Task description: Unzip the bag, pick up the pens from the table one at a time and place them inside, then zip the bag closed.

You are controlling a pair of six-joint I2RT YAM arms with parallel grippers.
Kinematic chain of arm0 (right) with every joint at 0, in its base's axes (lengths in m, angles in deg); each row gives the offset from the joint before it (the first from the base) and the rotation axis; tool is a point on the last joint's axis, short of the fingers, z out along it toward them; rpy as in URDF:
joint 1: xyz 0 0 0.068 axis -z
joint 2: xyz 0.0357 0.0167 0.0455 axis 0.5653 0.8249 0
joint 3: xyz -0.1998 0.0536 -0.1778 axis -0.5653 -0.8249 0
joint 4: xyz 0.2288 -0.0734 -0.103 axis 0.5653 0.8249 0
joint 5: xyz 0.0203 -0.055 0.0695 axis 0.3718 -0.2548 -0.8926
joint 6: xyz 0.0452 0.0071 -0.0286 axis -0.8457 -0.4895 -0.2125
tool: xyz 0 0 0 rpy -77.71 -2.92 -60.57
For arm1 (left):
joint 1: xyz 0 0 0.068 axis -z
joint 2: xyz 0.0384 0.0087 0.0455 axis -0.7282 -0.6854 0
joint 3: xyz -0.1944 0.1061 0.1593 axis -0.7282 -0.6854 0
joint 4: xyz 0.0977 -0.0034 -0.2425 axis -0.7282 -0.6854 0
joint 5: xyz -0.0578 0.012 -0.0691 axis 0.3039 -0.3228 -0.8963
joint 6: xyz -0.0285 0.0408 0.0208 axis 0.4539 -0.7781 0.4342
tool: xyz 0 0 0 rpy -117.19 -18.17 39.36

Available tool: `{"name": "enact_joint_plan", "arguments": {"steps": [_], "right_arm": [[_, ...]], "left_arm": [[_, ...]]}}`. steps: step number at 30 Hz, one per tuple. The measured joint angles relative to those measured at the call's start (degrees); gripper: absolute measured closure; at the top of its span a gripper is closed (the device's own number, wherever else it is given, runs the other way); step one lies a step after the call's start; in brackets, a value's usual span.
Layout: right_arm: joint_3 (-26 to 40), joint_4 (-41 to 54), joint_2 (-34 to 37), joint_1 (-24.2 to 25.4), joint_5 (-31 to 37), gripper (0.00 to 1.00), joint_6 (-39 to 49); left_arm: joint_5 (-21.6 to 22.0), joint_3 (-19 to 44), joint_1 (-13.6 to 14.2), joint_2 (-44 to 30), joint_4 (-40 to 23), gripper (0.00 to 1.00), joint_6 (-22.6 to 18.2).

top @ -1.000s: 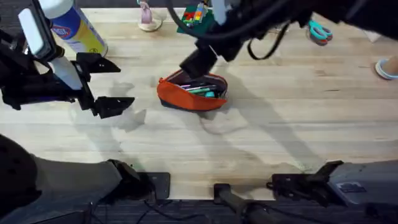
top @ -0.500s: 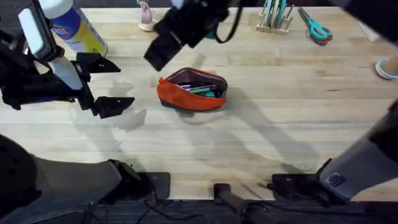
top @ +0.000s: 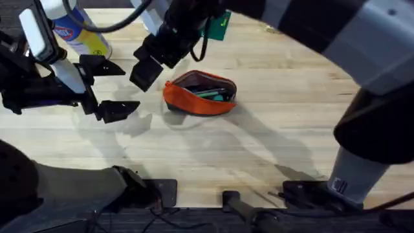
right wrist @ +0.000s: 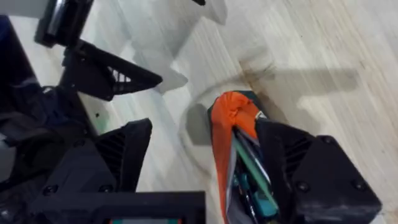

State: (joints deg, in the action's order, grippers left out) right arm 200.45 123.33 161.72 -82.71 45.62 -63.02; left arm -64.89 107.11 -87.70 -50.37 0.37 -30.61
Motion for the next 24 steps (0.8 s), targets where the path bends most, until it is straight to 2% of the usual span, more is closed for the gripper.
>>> {"name": "enact_joint_plan", "arguments": {"steps": [16, 24], "right_arm": [[0.1, -1.8, 0.6, 0.0, 1.1, 0.003, -0.2], [0.2, -1.7, 2.0, 0.0, 3.9, 0.003, -0.1]], "left_arm": [[0.0, 0.0, 0.0, 0.0, 0.0, 0.008, 0.0], [0.0, 0.0, 0.0, 0.0, 0.0, 0.008, 0.0]]}}
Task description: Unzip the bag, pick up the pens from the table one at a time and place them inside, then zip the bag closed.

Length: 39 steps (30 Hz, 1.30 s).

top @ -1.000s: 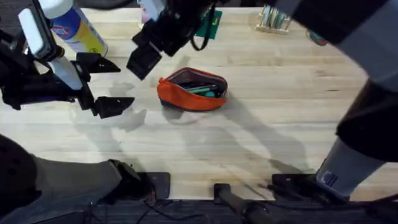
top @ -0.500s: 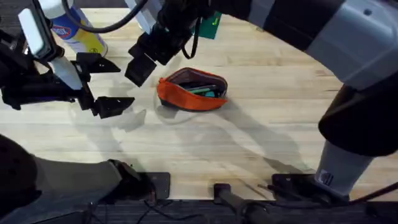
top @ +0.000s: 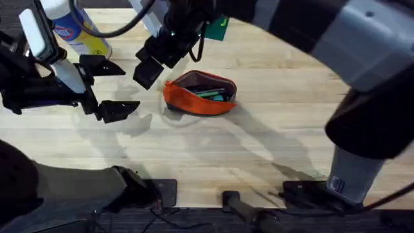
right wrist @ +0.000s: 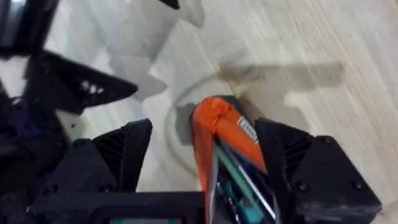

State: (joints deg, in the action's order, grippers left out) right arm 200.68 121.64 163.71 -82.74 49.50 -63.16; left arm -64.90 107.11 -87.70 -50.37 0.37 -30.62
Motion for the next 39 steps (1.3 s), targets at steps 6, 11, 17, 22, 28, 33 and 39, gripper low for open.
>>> {"name": "enact_joint_plan", "arguments": {"steps": [6, 11, 17, 22, 28, 33, 39], "right_arm": [[0.0, -2.7, 5.0, 0.0, 0.8, 0.003, 0.0], [0.0, -2.8, 7.8, 0.0, 1.1, 0.004, 0.0], [0.0, -2.8, 8.5, 0.0, 1.2, 0.027, 0.0], [0.0, -2.8, 8.5, 0.0, 1.2, 0.085, 0.0], [0.0, -2.0, 8.5, 0.0, 1.3, 0.14, 0.0], [0.0, -1.9, 8.5, 0.0, 1.3, 0.233, 0.0], [0.0, -1.8, 8.5, 0.0, 1.3, 0.575, 0.0]], "left_arm": [[0.0, 0.0, 0.0, 0.0, 0.0, 0.008, 0.0], [0.0, 0.0, 0.0, 0.0, 0.0, 0.007, 0.0], [0.0, 0.0, 0.0, 0.0, 0.0, 0.007, 0.0], [0.0, 0.0, 0.0, 0.0, 0.0, 0.007, 0.0], [0.0, 0.0, 0.0, 0.0, 0.0, 0.008, 0.0], [0.0, 0.0, 0.0, 0.0, 0.0, 0.008, 0.0], [0.0, 0.0, 0.0, 0.0, 0.0, 0.008, 0.0]]}}
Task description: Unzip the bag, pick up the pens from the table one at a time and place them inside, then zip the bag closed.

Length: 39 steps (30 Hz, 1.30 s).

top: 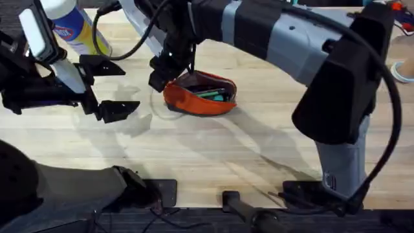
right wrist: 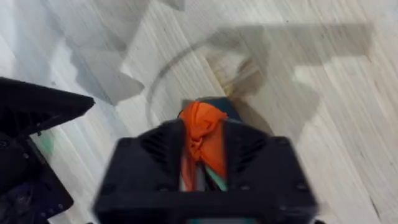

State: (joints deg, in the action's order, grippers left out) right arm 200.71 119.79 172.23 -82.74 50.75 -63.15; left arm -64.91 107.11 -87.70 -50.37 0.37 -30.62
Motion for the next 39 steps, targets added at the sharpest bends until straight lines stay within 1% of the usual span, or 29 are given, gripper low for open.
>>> {"name": "enact_joint_plan", "arguments": {"steps": [2, 3, 4, 5, 19, 23, 30, 39], "right_arm": [[0.0, 0.0, 0.0, 0.0, 0.0, 0.762, 0.2], [0.0, -0.1, 0.0, 0.0, 0.0, 0.897, 0.0], [0.0, -0.2, 0.0, 0.0, 0.0, 0.947, 0.0], [0.0, -0.2, 0.0, 0.0, 0.0, 0.963, 0.0], [0.2, -0.6, 0.0, 0.0, 0.0, 0.971, 0.0], [2.0, -0.2, 0.0, 0.0, 0.0, 0.971, 0.0], [7.8, 2.1, -0.2, 0.0, 0.0, 0.971, 0.0], [8.5, 3.4, -0.2, 0.0, 0.0, 0.971, 0.0]], "left_arm": [[0.0, 0.0, 0.0, 0.0, 0.0, 0.007, 0.0], [0.0, 0.0, 0.0, 0.0, 0.0, 0.008, 0.0], [0.0, 0.0, 0.0, 0.0, 0.0, 0.007, 0.0], [0.0, 0.0, 0.0, 0.0, 0.0, 0.007, 0.0], [0.0, 0.0, 0.0, 0.0, 0.0, 0.007, 0.0], [0.0, 0.0, 0.0, 0.0, 0.0, 0.007, 0.0], [0.0, 0.0, 0.0, 0.0, 0.0, 0.007, 0.0], [0.0, 0.0, 0.0, 0.0, 0.0, 0.007, 0.0]]}}
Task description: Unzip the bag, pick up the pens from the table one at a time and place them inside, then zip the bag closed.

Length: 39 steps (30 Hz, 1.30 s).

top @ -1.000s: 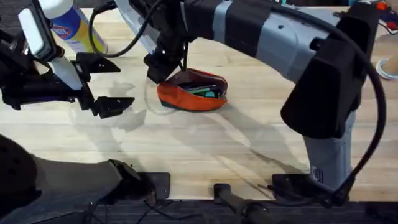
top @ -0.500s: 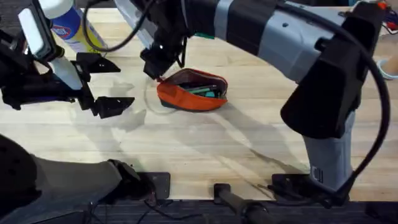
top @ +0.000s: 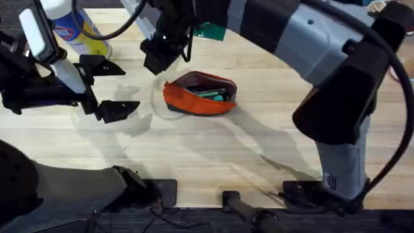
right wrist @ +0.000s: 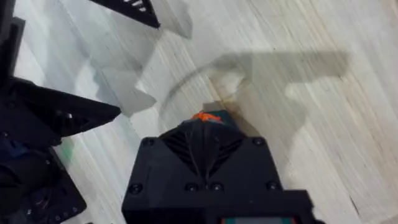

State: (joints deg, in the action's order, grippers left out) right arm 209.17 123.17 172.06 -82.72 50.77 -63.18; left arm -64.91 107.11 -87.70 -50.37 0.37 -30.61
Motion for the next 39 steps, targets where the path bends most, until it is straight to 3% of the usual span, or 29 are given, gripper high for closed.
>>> {"name": "enact_joint_plan", "arguments": {"steps": [15, 16, 22, 23, 39], "right_arm": [[0.0, 0.1, -2.6, 2.9, 0.0, 0.969, -0.1], [0.0, 0.1, -3.3, 3.1, 0.1, 0.922, -0.3], [0.3, 0.0, -5.7, 3.5, 0.4, 0.059, -0.4], [0.3, 0.0, -5.7, 3.5, 0.4, 0.022, -0.3], [0.3, 0.6, -5.7, 2.8, 2.1, 0.005, -0.6]], "left_arm": [[0.0, 0.0, 0.0, 0.0, 0.0, 0.007, 0.0], [0.0, 0.0, 0.0, 0.0, 0.0, 0.008, 0.0], [0.0, 0.0, 0.0, 0.0, 0.0, 0.007, 0.0], [0.0, 0.0, 0.0, 0.0, 0.0, 0.007, 0.0], [0.0, 0.0, 0.0, 0.0, 0.0, 0.007, 0.0]]}}
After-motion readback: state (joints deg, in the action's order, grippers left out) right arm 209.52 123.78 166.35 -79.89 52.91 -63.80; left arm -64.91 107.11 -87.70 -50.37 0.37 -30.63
